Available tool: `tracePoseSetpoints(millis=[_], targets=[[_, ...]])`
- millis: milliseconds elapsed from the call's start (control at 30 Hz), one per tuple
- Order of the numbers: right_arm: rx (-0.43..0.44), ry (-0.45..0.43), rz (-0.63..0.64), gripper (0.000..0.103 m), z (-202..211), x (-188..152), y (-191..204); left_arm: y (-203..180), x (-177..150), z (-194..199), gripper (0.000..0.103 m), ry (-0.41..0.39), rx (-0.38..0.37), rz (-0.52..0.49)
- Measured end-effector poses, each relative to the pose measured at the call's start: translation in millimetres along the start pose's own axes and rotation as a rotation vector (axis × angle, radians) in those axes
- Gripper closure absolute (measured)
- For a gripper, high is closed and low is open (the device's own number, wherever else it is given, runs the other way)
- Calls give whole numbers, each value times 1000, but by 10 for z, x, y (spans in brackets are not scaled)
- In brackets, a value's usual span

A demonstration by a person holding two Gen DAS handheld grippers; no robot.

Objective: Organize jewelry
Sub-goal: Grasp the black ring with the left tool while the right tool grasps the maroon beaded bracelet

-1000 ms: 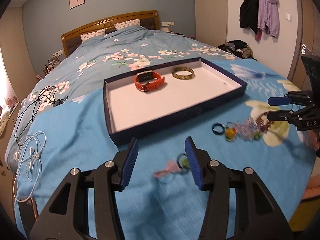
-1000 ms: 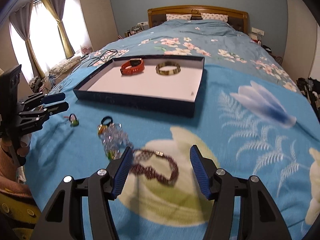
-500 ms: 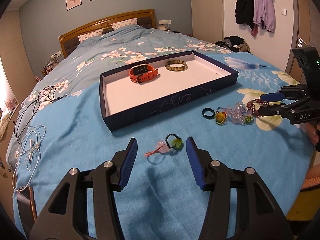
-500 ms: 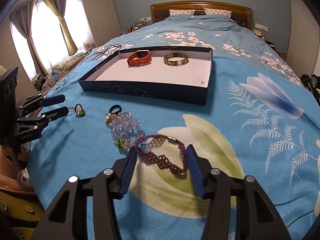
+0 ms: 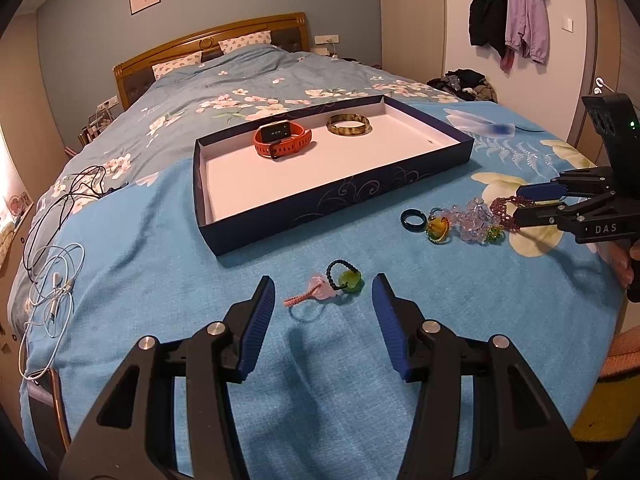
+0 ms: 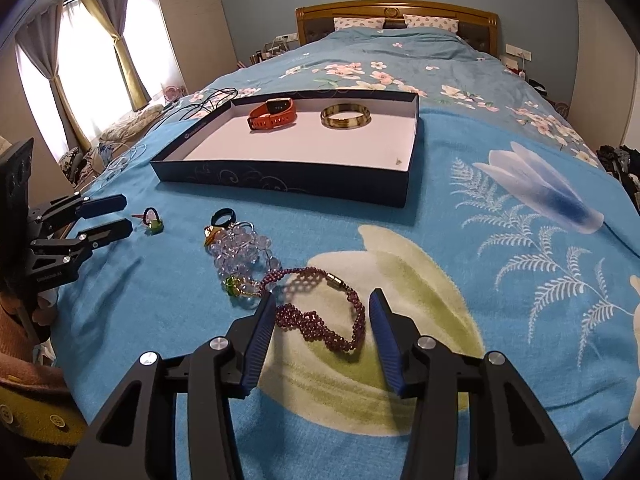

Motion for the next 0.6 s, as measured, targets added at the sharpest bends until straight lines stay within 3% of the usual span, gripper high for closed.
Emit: tracePoseSetpoints(millis=[133,367,600], targets=[[-7,3,10,58,7,-14,5,-34,39,-4,53,-6,-10,-10],[-13,-1,10,68,14,-23,-26,-259,270,-95,53,-21,-27,-92],[-11,-8,-1,75,29,-39,-71,-452,461,-383,58,25,-81,-119]])
Point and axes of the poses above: each gripper's, at about its wrist camera, not at the fingertips, and z roughly against the way its jaws point, y to its left, x to its top, the point moved 8 cm from there along -z, roughly the way its jaws point, and after that the axes turned 4 degrees about -z, right-handed, at the moved point
